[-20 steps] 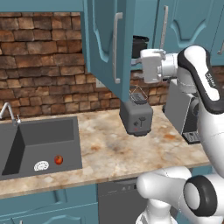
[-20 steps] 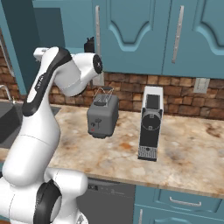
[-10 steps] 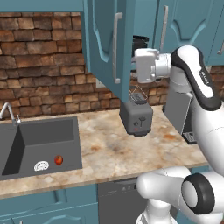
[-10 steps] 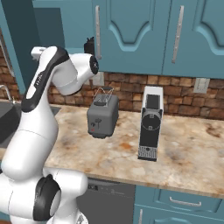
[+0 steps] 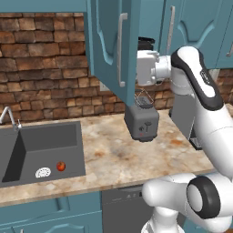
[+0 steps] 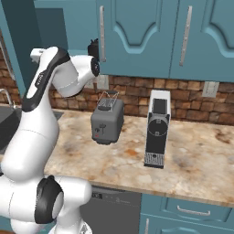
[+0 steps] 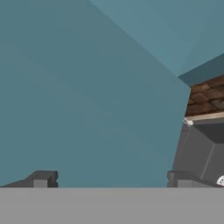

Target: Open the cabinet, pick the kettle from the cabinet, and place it in the sink.

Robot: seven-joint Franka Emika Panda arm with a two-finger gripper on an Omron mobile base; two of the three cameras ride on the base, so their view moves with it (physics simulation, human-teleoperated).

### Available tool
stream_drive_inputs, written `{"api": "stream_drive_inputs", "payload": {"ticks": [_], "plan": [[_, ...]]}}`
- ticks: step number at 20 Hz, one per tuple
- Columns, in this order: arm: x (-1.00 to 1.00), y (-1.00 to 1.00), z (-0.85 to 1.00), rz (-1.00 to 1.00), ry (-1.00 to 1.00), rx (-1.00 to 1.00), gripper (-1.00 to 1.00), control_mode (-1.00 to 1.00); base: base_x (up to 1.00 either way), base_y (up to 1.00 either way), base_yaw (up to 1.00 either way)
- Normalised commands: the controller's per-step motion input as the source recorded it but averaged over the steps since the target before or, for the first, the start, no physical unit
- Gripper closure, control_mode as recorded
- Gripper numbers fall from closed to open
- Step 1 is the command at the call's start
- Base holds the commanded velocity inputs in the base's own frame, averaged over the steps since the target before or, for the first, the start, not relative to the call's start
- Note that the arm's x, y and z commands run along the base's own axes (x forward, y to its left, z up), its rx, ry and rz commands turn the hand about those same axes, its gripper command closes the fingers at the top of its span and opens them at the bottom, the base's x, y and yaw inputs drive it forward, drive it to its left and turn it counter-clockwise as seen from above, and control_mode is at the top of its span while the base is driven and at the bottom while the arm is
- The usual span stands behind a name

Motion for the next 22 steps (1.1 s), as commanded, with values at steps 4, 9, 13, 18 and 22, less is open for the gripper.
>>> {"api": "stream_drive_inputs", "payload": {"ticks": [4,9,13,18,22], "plan": [[0.13,0.14,-0.01,0.03,0.00,0.00,-1.00,-1.00,0.00,0.00,0.00],[0.13,0.12,0.00,0.04,0.00,0.00,-1.00,-1.00,0.00,0.00,0.00],[0.10,0.18,0.00,0.04,0.00,0.00,-1.00,-1.00,0.00,0.00,0.00],[0.07,0.21,0.00,0.04,0.00,0.00,-1.00,-1.00,0.00,0.00,0.00],[0.04,0.22,0.00,0.04,0.00,0.00,-1.00,-1.00,0.00,0.00,0.00]]}}
